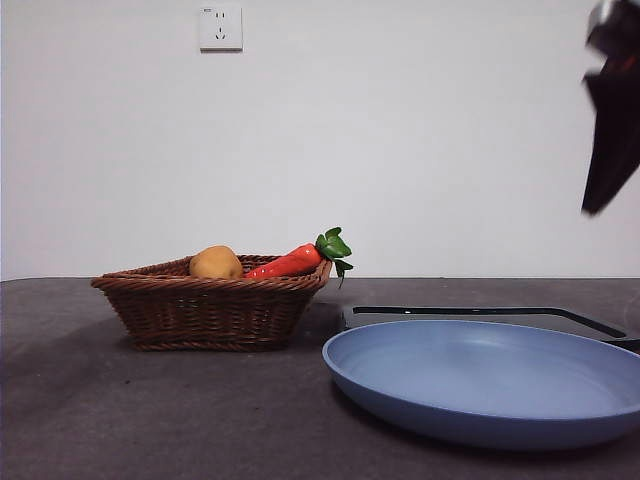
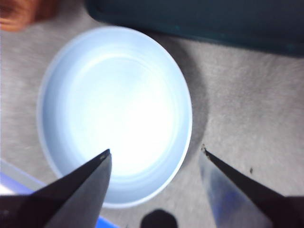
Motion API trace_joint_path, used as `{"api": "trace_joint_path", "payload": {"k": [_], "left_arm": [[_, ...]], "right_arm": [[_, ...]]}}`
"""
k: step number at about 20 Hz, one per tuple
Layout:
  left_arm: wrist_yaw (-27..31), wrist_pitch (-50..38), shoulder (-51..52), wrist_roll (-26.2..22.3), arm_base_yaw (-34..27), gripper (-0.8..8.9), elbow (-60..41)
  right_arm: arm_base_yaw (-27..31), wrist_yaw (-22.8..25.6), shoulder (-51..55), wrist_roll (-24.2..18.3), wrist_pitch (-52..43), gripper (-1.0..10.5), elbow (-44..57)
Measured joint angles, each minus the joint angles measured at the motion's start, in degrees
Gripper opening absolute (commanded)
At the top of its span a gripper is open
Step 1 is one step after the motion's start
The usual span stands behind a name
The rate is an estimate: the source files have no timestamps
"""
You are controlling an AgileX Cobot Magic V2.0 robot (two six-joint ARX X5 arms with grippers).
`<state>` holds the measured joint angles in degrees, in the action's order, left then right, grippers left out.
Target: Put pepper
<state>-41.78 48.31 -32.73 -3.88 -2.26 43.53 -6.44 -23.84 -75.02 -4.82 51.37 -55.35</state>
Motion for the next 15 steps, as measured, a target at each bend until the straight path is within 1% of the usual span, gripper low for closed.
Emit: {"api": "trace_joint_path", "payload": {"k": [5,8,10,15], "left_arm": [[0.0,0.0,0.0,0.0,0.0,3.39,0.0],[0.0,0.0,0.0,0.0,0.0,3.39,0.0],[0.0,0.0,0.0,0.0,0.0,3.39,0.0],[0.0,0.0,0.0,0.0,0.0,3.39,0.0]], "right_arm": [[-1.5,0.6,-9.9,-0.6,-4.6,2.9,0.0],[-2.2,4.0,-13.6,-0.9,-6.5,2.9,0.0],[-2.2,4.3,-15.3,-1.0,-6.8,2.9,0.0],[-2.9,4.3,-18.6,-1.0,-7.5,1.7,0.0]]}}
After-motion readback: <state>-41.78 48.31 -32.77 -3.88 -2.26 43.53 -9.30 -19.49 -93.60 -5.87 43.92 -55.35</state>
